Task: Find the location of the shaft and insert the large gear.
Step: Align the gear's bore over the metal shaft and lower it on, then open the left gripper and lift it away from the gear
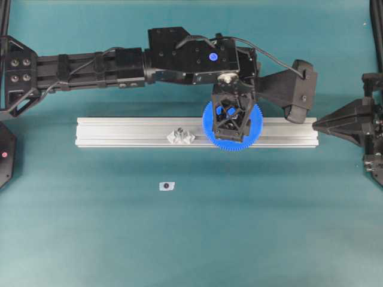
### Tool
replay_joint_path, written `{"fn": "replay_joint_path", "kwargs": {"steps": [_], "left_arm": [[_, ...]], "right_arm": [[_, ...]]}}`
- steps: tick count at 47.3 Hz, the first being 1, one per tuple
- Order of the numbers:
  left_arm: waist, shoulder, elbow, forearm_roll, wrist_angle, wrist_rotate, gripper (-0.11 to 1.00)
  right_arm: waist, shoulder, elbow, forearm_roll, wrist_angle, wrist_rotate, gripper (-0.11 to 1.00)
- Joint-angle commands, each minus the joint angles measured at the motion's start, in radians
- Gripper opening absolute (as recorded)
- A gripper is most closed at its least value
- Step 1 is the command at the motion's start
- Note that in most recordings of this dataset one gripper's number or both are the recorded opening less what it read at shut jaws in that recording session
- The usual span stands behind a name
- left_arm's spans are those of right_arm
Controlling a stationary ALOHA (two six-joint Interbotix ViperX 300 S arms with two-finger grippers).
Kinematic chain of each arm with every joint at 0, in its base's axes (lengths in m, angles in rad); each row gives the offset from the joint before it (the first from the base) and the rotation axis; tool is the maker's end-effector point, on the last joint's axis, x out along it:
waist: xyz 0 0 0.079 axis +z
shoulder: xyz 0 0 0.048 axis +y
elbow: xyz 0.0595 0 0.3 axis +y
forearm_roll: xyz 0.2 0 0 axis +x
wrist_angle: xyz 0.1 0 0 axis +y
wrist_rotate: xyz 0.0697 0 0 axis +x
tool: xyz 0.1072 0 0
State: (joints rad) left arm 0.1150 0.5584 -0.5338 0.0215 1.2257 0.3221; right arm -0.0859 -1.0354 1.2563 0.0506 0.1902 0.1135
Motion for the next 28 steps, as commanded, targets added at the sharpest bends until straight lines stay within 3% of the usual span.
{"fn": "replay_joint_path", "kwargs": {"steps": [1, 28], "left_arm": [[-0.002, -0.049, -0.026, 0.005, -0.003, 0.002, 0.9], [-0.002, -0.086, -0.02, 0.002, -0.008, -0.069, 0.9]], "right_arm": [[-0.002, 0.005, -0.012, 0.0, -0.005, 0.012, 0.03], [-0.002, 0.005, -0.014, 0.0, -0.003, 0.011, 0.03]]}}
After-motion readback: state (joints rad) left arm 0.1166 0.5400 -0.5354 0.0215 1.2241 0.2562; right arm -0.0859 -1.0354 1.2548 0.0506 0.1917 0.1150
